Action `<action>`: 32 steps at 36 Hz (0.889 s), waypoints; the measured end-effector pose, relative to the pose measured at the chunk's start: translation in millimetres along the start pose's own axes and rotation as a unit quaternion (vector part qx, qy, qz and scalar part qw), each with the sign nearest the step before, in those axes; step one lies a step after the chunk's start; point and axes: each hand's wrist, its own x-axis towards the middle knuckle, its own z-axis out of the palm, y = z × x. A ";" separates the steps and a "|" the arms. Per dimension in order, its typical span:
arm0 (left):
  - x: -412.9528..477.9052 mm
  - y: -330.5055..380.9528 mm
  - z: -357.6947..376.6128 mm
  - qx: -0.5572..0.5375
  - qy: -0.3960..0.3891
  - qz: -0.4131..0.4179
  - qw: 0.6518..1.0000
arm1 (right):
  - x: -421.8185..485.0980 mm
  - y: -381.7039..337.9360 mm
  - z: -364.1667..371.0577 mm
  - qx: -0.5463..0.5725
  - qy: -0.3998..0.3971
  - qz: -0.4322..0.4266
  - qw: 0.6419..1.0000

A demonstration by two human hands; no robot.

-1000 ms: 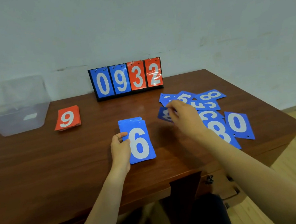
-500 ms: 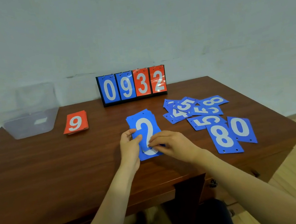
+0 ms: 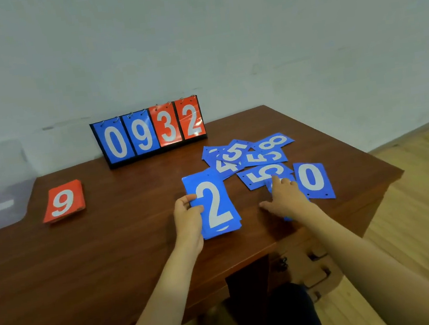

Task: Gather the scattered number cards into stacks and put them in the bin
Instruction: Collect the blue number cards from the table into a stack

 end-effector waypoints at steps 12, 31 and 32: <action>-0.6 0.5 8.6 0.031 -0.004 -0.012 0.999 | 0.8 -9.3 -10.1 0.003 -0.001 -0.012 1.000; -12.6 8.4 -35.4 0.027 0.017 0.012 0.999 | -41.7 -66.2 -71.2 0.391 0.156 -0.148 0.895; -13.6 10.7 -38.6 0.027 0.018 0.015 0.999 | -44.6 -71.7 -72.9 0.419 0.151 -0.156 0.881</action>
